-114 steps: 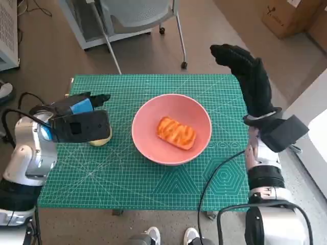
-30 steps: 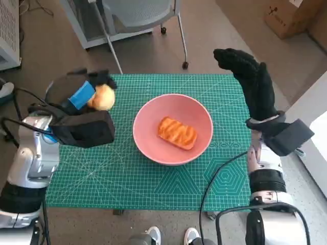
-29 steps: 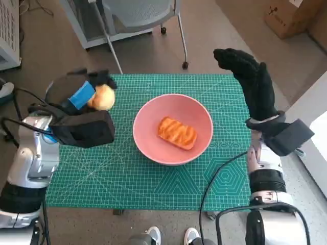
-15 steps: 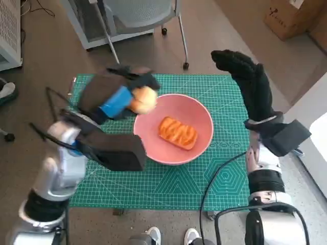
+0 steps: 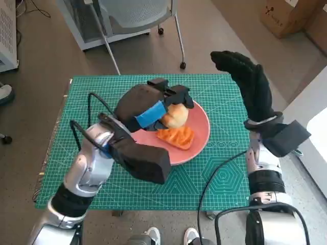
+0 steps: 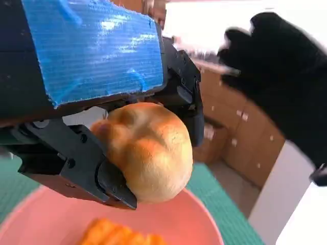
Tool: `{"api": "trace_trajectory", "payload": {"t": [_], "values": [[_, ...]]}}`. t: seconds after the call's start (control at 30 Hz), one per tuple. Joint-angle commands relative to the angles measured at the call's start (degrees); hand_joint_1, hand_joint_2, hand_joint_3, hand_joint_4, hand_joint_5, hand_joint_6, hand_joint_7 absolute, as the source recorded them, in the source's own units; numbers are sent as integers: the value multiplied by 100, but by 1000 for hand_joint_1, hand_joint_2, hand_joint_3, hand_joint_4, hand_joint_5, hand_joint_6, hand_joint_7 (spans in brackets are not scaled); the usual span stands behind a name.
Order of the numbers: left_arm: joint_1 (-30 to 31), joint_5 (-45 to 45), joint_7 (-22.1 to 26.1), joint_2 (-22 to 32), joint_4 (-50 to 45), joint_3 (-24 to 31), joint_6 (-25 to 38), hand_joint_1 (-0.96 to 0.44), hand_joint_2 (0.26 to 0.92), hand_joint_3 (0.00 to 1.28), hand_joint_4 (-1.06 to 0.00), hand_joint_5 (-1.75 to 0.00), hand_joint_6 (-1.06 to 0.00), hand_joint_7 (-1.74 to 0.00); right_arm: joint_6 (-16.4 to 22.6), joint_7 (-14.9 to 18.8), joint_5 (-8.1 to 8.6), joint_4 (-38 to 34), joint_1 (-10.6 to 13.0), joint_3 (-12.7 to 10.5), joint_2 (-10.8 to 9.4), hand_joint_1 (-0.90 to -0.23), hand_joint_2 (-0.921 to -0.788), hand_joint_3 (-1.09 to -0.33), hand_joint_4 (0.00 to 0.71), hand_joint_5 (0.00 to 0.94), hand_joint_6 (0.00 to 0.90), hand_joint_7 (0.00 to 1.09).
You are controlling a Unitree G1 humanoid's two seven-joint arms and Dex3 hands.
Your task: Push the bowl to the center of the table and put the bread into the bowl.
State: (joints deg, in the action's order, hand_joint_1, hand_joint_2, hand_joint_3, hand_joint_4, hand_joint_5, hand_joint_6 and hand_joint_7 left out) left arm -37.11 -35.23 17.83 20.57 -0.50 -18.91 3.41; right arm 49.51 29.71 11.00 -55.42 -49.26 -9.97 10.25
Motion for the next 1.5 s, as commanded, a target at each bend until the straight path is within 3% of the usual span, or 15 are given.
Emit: {"api": "trace_trajectory", "payload": {"t": [0.03, 0.27, 0.33, 0.4, 0.43, 0.5, 0.53, 0.63, 0.73, 1.03, 1.5], "values": [[-104, 45, -43, -126, 207, -40, -53, 1, 920, 17, -798, -1036, -634, -1167, -87, 28, 51, 49, 205, -16, 25, -597, -921, -595, 165, 3, 338, 0], [-48, 191, 30, -199, 321, 11, -43, 1, 920, 19, -796, -1036, -629, -1173, -161, 76, 125, 147, 254, -45, 8, -600, -921, -583, 165, 3, 338, 0], [-24, 270, 80, -222, 324, 37, 15, 1, 920, 52, -769, -1087, -585, -1193, -183, 72, 130, 162, 256, -47, -1, -602, -921, -579, 165, 2, 338, 0], [12, 378, 164, -244, 300, 67, 98, 0, 921, 175, -636, -1229, -433, -1341, -204, 65, 133, 176, 254, -47, -7, -605, -921, -575, 165, 2, 338, 0], [26, 420, 201, -252, 286, 77, 134, -12, 887, 177, -539, -1122, -376, -1219, -214, 64, 134, 181, 254, -48, -8, -606, -921, -574, 165, 2, 337, 0], [50, 516, 313, -260, 235, 102, 216, -66, 812, 152, -370, -599, -279, -760, -238, 68, 142, 193, 252, -51, -8, -608, -921, -572, 165, 2, 337, 0], [57, 570, 387, -253, 206, 118, 261, -89, 796, 131, -331, -406, -254, -611, -250, 64, 143, 206, 253, -50, -11, -608, -921, -571, 165, 2, 337, 0], [59, 676, 534, -228, 152, 150, 334, -214, 767, 94, -220, -140, -181, -407, -269, 54, 136, 226, 248, -48, -15, -613, -921, -567, 165, 1, 337, 0], [74, 750, 618, -161, 75, 202, 325, -329, 764, 75, -154, -47, -144, -331, -270, 32, 123, 215, 221, -48, -31, -615, -921, -566, 165, 1, 337, 0], [151, 1442, 619, -176, 145, 643, 44, -450, 776, 43, -38, -1, -74, -270, -267, -1, 71, 229, 157, -32, -38, -596, -921, -564, 165, 1, 337, 0], [492, 3219, 533, -439, 404, 1723, -746, -468, 787, 17, -15, 0, -80, -240, -134, -100, -43, 307, 151, 34, -19, -583, -921, -580, 167, 1, 340, 1]]}}
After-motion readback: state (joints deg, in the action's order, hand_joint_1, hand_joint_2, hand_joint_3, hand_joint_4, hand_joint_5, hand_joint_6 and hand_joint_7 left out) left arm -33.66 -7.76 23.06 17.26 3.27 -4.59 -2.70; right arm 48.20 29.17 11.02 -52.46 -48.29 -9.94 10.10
